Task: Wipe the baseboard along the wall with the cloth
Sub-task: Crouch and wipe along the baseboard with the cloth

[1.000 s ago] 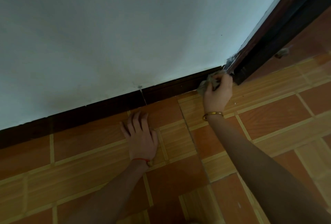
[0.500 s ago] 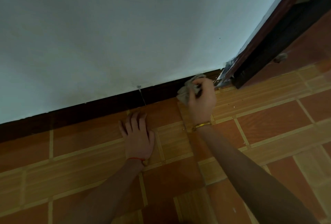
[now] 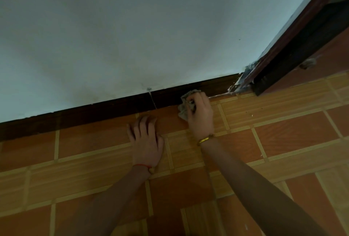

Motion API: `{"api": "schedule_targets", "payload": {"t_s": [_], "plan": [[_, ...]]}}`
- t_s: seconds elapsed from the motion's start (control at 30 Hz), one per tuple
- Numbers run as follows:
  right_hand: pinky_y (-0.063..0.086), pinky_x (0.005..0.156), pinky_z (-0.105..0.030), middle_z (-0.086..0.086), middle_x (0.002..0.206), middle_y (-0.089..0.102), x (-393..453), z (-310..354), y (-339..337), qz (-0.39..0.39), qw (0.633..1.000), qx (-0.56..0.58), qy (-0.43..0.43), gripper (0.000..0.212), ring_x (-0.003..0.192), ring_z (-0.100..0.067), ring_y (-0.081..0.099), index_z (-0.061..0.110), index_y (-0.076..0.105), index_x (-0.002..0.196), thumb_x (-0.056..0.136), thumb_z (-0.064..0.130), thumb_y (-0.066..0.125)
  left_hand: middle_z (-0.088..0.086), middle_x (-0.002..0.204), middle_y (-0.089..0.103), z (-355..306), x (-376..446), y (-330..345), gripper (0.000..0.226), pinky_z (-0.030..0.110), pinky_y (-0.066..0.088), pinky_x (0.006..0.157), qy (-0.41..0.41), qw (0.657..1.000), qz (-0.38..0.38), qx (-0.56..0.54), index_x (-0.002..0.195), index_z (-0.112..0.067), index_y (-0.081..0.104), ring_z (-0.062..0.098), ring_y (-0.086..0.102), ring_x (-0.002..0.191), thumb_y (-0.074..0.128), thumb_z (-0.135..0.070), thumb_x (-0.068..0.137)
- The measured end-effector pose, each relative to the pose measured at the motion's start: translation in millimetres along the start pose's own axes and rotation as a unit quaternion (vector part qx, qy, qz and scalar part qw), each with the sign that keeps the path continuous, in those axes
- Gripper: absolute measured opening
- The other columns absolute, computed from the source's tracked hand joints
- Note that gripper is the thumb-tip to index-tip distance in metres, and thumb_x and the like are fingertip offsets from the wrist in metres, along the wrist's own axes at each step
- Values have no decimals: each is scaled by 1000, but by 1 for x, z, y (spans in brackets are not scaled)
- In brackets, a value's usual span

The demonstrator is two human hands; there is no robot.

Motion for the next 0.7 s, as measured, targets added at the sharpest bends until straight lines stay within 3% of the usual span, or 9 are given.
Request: {"api": "schedule_targets", "payload": {"t_s": [0.1, 0.2, 0.27, 0.37, 0.5, 0.63, 0.7], "plan": [[42, 83, -18, -6, 102, 58, 5, -31, -20, -20, 998, -40, 45, 26, 97, -13, 49, 9, 58, 96, 76, -7, 64, 14, 140, 48, 2, 0, 0, 50, 65, 17, 116, 4, 1000, -3, -9, 137, -11, 51, 37, 41, 133, 36, -30, 93], [49, 85, -39, -15, 105, 58, 18, -73, -58, -98, 982, -85, 136, 29, 100, -28, 53, 2, 57, 99, 75, -11, 61, 13, 141, 47, 3, 0, 1, 50, 64, 16, 117, 1, 1000, 5, -12, 137, -12, 50, 36, 40, 134, 37, -30, 93], [48, 78, -42, -20, 103, 56, 25, -89, -74, -110, 976, -99, 159, 30, 96, -35, 54, 0, 57, 97, 71, -15, 58, 13, 142, 46, 3, 0, 0, 50, 64, 17, 117, -5, 1000, 16, -11, 138, -13, 49, 36, 39, 135, 38, -30, 93], [47, 78, -38, -19, 104, 55, 26, -81, -68, -87, 981, -90, 149, 26, 95, -35, 55, 1, 55, 97, 74, -11, 60, 12, 142, 44, 2, 0, -2, 49, 65, 19, 117, -10, 999, 31, -16, 139, -14, 48, 35, 37, 136, 36, -30, 94], [49, 92, -40, -14, 118, 53, 10, -43, -28, -16, 985, -55, 161, 33, 108, -27, 52, 3, 53, 113, 82, 4, 66, 11, 146, 42, 2, -1, -8, 51, 66, 21, 116, -10, 998, 62, -27, 141, -15, 45, 33, 36, 138, 33, -32, 95], [49, 86, -41, -14, 114, 55, -5, -23, -11, 37, 993, -73, 90, 36, 103, -28, 51, 5, 53, 112, 79, 7, 68, 12, 144, 46, 0, -8, -17, 51, 64, 29, 113, -9, 996, 86, -31, 139, -16, 46, 33, 39, 135, 36, -32, 92], [49, 85, -43, -14, 118, 54, -6, -28, -15, 47, 988, -110, 95, 38, 104, -30, 50, 7, 52, 116, 81, 11, 66, 11, 141, 47, 1, -16, -22, 51, 64, 32, 111, -4, 995, 89, -42, 138, -16, 46, 31, 39, 132, 38, -31, 90]]}}
Point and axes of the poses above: each hand's wrist, its own x-axis towards the middle knuckle, its own y-axis out of the palm, z = x × y, the point moved 3 cm from there along x, towards the middle knuckle
